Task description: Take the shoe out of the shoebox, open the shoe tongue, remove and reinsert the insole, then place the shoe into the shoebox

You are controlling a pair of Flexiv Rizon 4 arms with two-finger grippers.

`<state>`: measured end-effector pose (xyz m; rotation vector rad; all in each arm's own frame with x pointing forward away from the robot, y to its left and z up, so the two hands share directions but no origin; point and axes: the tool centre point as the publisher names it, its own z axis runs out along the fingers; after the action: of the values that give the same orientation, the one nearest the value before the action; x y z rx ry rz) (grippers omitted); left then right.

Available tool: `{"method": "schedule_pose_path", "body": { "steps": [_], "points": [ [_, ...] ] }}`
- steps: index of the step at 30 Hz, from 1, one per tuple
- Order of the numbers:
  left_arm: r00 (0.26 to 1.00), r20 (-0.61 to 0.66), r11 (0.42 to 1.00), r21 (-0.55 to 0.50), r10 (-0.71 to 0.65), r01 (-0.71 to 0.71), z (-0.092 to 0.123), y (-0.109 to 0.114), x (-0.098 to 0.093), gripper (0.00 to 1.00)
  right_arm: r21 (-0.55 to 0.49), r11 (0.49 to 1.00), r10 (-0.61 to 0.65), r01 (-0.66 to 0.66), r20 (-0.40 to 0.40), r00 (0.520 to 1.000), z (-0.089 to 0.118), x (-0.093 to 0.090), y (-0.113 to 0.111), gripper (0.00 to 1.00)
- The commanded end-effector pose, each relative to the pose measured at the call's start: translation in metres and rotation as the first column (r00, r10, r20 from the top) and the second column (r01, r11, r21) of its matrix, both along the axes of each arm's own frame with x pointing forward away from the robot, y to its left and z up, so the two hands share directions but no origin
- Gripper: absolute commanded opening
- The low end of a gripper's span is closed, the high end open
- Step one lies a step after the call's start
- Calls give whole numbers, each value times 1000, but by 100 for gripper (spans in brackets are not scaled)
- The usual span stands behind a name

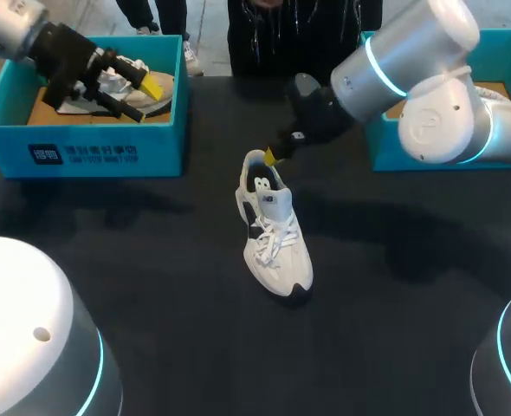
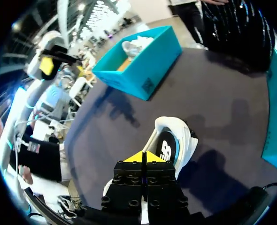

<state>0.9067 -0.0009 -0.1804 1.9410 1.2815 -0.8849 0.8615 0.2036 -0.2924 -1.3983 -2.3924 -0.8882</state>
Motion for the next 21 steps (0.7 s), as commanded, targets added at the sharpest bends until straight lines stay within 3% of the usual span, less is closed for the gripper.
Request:
{"method": "schedule_pose_path", "body": {
  "steps": [1,5,21],
  "points": [
    [1000,11,1000,20,2,-2,10,9,0,100,-254,955,-150,152,27,988,2,4,16,0],
    [1000,6,999,50,-20,19,11,9,1,100,-383,892,-242,241,45,969,-1,3,16,0],
    [999,-16,997,63,-38,39,13,15,12,100,-539,756,-367,371,120,922,-13,-17,13,0]
  ]
}}
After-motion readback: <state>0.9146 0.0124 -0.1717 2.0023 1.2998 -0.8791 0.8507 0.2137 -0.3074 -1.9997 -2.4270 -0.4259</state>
